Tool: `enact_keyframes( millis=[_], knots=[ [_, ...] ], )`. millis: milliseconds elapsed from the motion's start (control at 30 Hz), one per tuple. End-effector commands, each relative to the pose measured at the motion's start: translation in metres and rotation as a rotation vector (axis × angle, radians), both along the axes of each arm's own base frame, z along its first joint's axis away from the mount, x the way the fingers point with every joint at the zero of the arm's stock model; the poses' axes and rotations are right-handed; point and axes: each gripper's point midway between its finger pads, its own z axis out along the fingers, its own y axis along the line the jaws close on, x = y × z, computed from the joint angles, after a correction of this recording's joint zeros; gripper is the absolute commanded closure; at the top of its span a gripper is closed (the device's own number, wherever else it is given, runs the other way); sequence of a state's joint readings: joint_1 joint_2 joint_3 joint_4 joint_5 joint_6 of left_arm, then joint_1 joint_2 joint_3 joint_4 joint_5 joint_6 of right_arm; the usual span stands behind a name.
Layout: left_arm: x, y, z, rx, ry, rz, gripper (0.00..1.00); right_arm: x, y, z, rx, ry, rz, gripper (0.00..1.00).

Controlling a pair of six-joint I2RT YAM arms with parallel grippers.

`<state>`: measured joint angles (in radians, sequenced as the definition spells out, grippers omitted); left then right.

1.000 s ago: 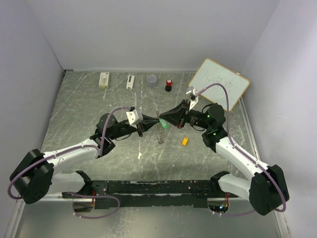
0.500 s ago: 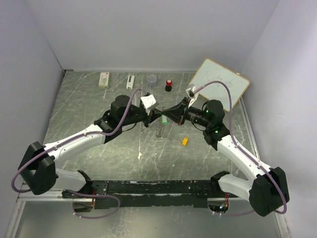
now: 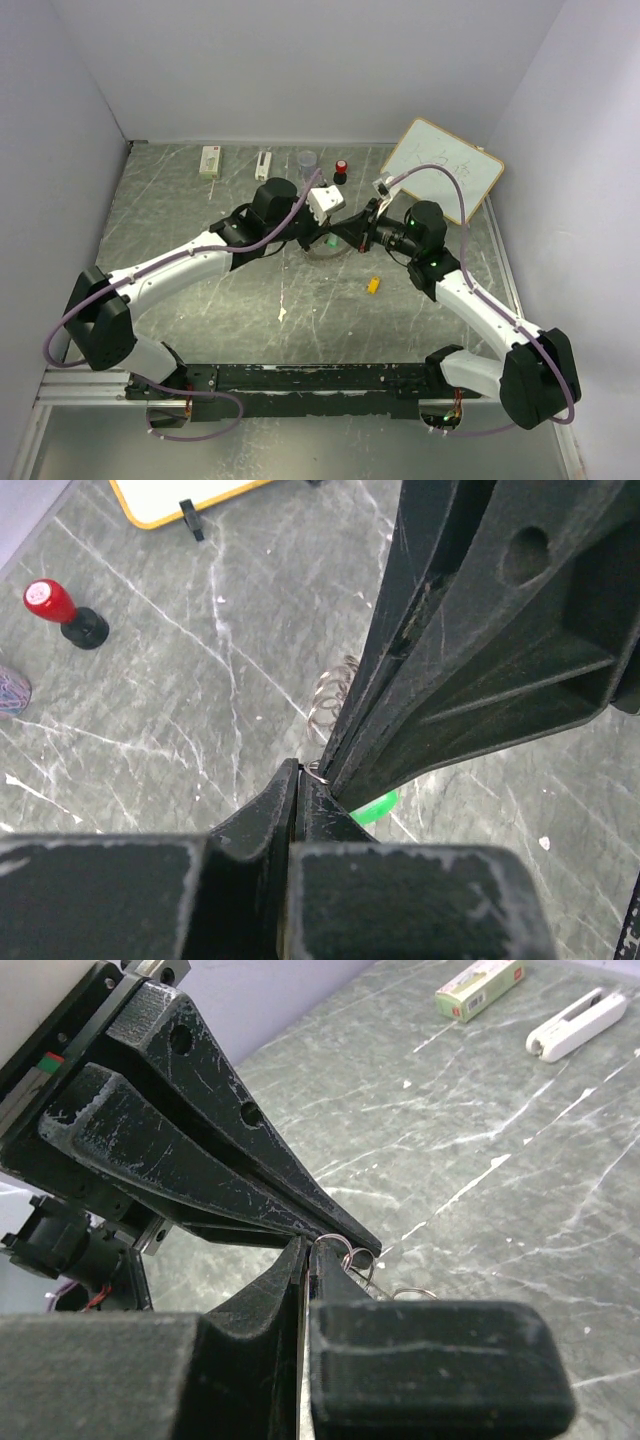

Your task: Put the keys on the keyring

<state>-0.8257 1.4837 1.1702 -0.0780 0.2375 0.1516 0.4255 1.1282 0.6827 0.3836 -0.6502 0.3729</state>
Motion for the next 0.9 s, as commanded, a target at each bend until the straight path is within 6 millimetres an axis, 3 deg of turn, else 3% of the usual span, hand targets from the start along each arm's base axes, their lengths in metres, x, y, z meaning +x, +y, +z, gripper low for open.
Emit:
enact_keyframes(
  millis=[0,867],
  knots=[
    [-0.0125,-0.0213,0.029,-0.034,-0.077,-0.07,0.93,-0.0079,0.0067,-0.004,0.024,0.025,0.035,1.0],
    [-0.0136,-0.0208,0.0319,0.036,-0.109,-0.031,0.93,-0.0021,-0.0007,0.0042,0.008,0.014,-0.012,1.0]
  ],
)
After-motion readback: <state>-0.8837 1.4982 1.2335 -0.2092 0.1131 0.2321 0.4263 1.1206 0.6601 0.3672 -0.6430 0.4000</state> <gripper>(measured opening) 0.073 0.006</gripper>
